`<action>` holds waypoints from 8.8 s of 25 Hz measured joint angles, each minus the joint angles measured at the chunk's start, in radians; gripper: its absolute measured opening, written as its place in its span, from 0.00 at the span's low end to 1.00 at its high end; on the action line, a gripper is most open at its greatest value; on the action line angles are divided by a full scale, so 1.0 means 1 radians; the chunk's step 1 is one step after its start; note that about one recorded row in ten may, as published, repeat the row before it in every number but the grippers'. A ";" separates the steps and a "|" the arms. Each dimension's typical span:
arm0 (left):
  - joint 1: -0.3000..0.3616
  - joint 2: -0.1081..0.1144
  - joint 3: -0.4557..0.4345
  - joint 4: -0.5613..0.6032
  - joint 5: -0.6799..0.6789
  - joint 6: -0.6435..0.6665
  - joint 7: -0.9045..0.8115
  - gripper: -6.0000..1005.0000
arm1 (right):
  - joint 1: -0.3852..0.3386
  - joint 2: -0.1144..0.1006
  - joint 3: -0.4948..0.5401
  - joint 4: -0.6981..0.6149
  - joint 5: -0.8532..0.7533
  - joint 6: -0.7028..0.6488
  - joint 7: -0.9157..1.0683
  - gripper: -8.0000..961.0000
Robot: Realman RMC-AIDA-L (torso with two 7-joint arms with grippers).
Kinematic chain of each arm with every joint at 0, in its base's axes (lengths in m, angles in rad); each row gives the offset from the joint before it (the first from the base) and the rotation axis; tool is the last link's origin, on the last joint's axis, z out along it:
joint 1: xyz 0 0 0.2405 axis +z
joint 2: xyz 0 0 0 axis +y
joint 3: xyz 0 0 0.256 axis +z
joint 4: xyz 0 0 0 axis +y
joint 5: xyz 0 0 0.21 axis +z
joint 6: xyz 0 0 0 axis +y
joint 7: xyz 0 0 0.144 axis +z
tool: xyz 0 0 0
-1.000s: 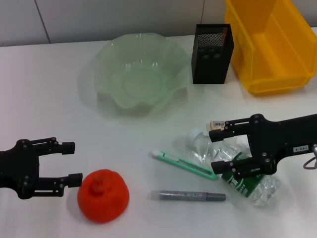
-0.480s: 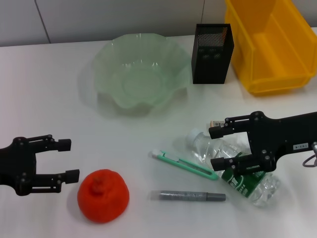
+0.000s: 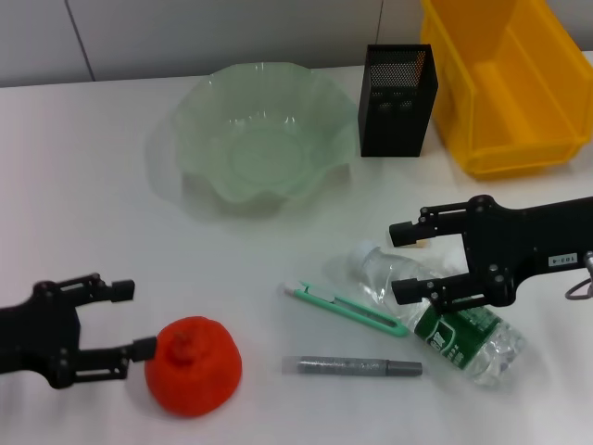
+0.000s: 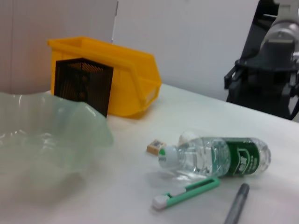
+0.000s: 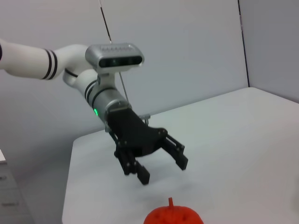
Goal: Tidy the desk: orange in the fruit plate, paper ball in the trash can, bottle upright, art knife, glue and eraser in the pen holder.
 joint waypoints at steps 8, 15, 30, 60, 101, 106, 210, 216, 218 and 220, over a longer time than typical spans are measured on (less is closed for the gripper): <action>-0.014 -0.018 0.126 -0.086 0.001 -0.100 -0.001 0.82 | 0.009 0.001 -0.007 0.004 0.005 -0.001 0.008 0.76; -0.033 -0.028 0.153 -0.134 -0.007 -0.143 0.008 0.82 | 0.008 0.002 -0.011 0.005 0.005 0.000 0.008 0.76; -0.056 -0.031 0.172 -0.210 -0.010 -0.198 0.078 0.75 | -0.009 0.002 -0.001 0.014 0.006 -0.001 0.009 0.76; -0.099 -0.024 0.144 0.145 -0.204 -0.169 -0.265 0.20 | -0.138 -0.012 0.047 0.010 0.060 -0.032 -0.027 0.76; -0.456 -0.042 0.627 -0.173 -0.523 -1.019 -0.306 0.66 | -0.099 -0.011 0.051 0.083 0.063 -0.029 -0.067 0.76; -0.374 -0.034 0.618 -0.084 -0.537 -0.905 -0.307 0.85 | -0.090 -0.022 0.053 0.038 0.063 -0.022 -0.010 0.76; 0.121 0.022 0.388 -0.077 -0.471 0.028 0.105 0.83 | 0.314 -0.035 -0.380 -0.492 -0.884 0.039 1.093 0.38; 0.119 0.020 0.387 -0.077 -0.472 0.027 0.106 0.83 | 0.264 -0.042 -0.296 -0.565 -0.885 0.188 0.995 0.38; 0.120 0.020 0.381 -0.077 -0.475 0.027 0.105 0.83 | 0.249 -0.041 -0.287 -0.558 -0.885 0.250 0.971 0.38; 0.120 0.019 0.371 -0.077 -0.476 0.027 0.102 0.83 | 0.233 -0.037 -0.284 -0.528 -0.885 0.347 0.941 0.38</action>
